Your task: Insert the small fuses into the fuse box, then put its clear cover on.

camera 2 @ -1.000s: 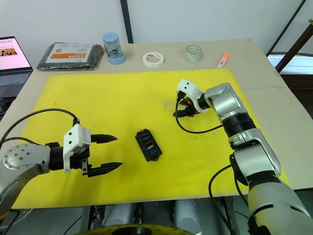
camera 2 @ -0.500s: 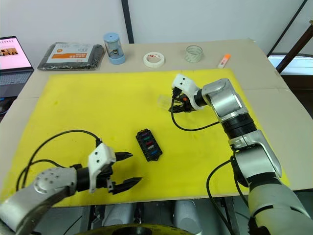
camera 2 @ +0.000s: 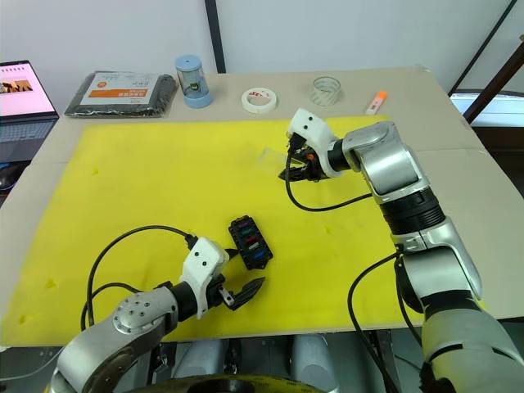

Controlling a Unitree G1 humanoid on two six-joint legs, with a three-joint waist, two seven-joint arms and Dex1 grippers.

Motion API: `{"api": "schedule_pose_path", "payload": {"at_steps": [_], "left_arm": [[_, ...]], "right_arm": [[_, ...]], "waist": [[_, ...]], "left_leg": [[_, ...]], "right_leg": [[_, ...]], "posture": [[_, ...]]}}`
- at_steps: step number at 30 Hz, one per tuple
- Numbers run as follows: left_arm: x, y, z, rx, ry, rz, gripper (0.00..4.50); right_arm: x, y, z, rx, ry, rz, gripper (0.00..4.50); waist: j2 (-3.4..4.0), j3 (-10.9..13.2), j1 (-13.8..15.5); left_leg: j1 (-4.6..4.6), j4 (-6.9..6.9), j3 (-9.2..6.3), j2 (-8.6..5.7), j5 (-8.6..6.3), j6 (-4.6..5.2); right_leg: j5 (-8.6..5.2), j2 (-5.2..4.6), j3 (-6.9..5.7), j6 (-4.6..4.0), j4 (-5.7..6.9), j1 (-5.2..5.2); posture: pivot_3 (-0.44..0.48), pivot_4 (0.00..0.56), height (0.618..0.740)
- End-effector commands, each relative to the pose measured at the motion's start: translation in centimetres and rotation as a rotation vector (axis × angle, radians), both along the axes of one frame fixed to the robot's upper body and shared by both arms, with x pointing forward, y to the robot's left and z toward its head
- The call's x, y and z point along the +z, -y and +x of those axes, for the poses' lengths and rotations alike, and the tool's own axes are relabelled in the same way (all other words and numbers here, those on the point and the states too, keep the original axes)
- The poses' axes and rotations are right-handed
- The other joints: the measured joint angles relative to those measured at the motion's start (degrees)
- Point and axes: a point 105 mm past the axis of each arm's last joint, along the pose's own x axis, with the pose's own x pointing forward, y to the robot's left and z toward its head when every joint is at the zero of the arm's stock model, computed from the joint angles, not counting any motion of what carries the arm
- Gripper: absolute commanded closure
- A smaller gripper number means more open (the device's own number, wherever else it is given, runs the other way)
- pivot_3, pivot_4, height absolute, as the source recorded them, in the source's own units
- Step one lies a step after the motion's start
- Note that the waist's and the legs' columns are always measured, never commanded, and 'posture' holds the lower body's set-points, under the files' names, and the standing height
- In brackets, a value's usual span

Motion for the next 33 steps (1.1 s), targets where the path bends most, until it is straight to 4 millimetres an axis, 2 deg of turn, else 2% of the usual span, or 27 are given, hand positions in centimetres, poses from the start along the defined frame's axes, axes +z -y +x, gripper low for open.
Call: {"api": "schedule_pose_path", "payload": {"at_steps": [1, 10, 15, 18, 27, 31, 33], "left_arm": [[0.0, 0.6, -0.2, 0.082, 0.006, 0.015, 0.0], [-0.2, 2.3, 0.3, 0.243, 0.041, 0.059, 0.0], [-0.6, 1.9, 1.1, 0.334, 0.057, 0.087, 0.0], [-0.2, 0.9, 1.5, 0.381, 0.076, 0.083, 0.0], [0.6, -4.1, 1.2, 0.449, 0.132, 0.154, 0.0], [1.1, -5.1, 1.7, 0.449, 0.162, 0.161, 0.0], [0.9, -4.6, 1.8, 0.408, 0.152, 0.147, 0.0]], "right_arm": [[2.5, -0.1, -0.7, 0.013, 0.066, 0.029, 2.63], [3.0, -0.6, -1.9, 0.041, 0.048, 0.023, 2.63], [3.1, -0.9, -2.0, 0.055, 0.047, 0.016, 2.63], [3.1, -1.0, -2.0, 0.064, 0.046, 0.016, 2.63], [2.9, -1.5, -2.1, 0.084, 0.05, 0.03, 2.63], [2.7, -1.6, -2.2, 0.083, 0.049, 0.037, 2.63], [2.7, -1.6, -2.3, 0.08, 0.049, 0.042, 2.63]], "waist": [[0.0, 0.0, -0.04], [0.0, -0.01, -0.03], [0.0, -0.01, -0.12], [0.0, -0.01, -0.29], [0.01, -0.01, -0.45], [0.01, -0.01, -0.28], [0.01, -0.01, -0.25]], "left_leg": [[0.02, 0.01, 0.0, 0.0, -0.01, 0.03], [0.05, 0.03, -0.01, 0.0, -0.05, 0.09], [0.05, 0.04, -0.02, -0.01, -0.05, 0.1], [0.08, 0.04, -0.02, 0.01, -0.05, 0.1], [0.09, 0.01, -0.03, 0.12, -0.05, 0.1], [0.06, 0.02, -0.03, 0.1, -0.05, 0.1], [0.04, 0.02, -0.03, 0.09, -0.05, 0.1]], "right_leg": [[0.0, 0.0, 0.0, 0.0, 0.0, 0.01], [-0.01, -0.02, 0.0, -0.01, -0.07, 0.03], [-0.01, -0.01, 0.0, -0.02, -0.08, 0.03], [-0.01, 0.0, 0.0, -0.02, -0.06, 0.03], [-0.03, 0.07, 0.01, -0.05, -0.02, -0.05], [-0.03, 0.07, 0.01, -0.05, -0.03, -0.05], [-0.03, 0.06, 0.0, -0.05, -0.03, -0.06]], "posture": [[0.0, 0.15, 0.74], [0.0, 0.15, 0.74], [0.0, 0.15, 0.74], [0.0, 0.15, 0.74], [0.0, 0.15, 0.74], [0.0, 0.15, 0.74], [0.0, 0.15, 0.74]]}}
